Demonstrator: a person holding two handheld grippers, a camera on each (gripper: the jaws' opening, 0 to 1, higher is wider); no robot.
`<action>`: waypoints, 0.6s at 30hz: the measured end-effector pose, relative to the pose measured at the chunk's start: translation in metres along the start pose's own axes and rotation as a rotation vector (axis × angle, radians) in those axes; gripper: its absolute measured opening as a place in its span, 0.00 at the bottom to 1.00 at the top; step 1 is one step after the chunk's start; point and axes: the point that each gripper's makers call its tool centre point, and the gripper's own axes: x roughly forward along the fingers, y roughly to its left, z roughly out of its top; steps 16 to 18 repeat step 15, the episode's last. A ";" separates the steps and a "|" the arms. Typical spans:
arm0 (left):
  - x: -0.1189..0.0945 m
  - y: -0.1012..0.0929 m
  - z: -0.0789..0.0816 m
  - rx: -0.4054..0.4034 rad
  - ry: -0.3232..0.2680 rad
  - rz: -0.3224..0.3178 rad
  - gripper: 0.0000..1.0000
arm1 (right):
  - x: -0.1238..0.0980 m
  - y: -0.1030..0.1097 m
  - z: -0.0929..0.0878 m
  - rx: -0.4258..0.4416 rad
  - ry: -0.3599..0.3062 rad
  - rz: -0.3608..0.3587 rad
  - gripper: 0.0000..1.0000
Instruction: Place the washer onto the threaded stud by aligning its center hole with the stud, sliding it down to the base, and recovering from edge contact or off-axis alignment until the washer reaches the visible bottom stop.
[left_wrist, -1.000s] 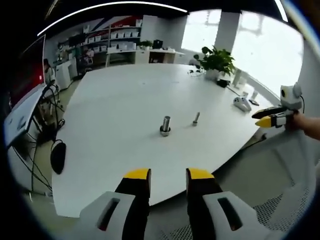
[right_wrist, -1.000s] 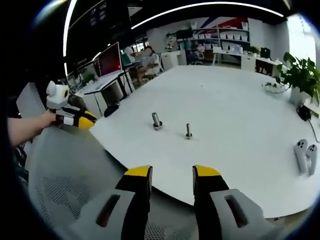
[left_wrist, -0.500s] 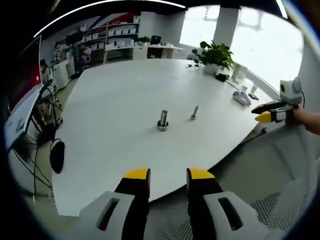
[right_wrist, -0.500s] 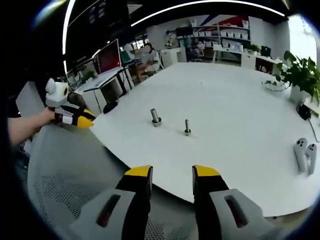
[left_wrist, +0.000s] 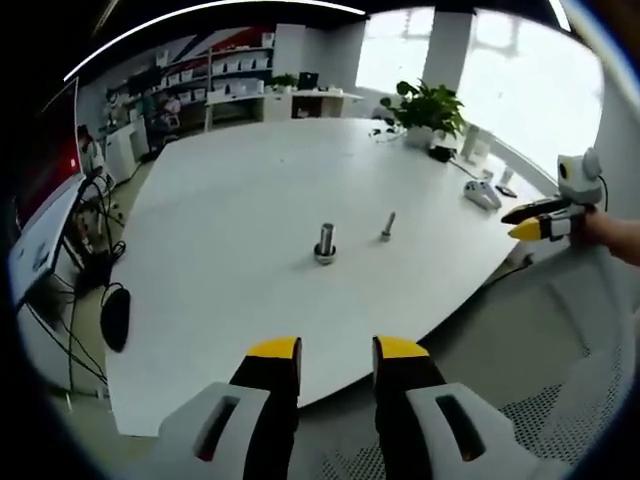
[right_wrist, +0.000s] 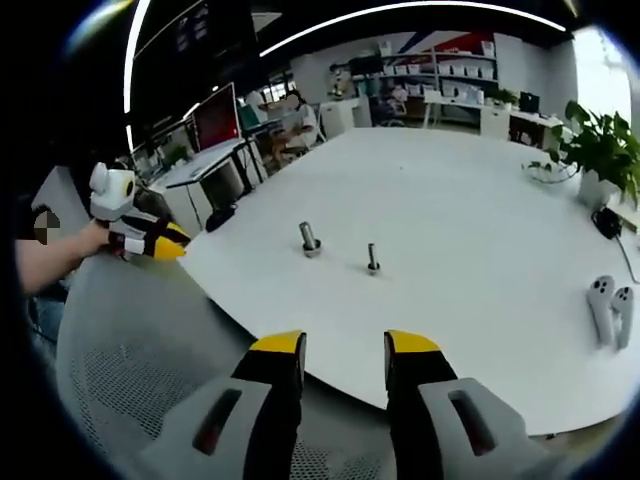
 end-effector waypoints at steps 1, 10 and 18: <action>0.000 0.000 0.000 0.000 -0.002 0.001 0.26 | 0.000 0.000 0.000 -0.003 0.003 -0.001 0.33; 0.000 -0.001 0.000 -0.003 -0.005 -0.014 0.26 | 0.000 0.001 -0.003 -0.001 0.015 -0.002 0.33; 0.000 -0.002 -0.001 0.004 0.003 -0.015 0.25 | 0.001 0.004 -0.004 -0.004 0.025 0.011 0.33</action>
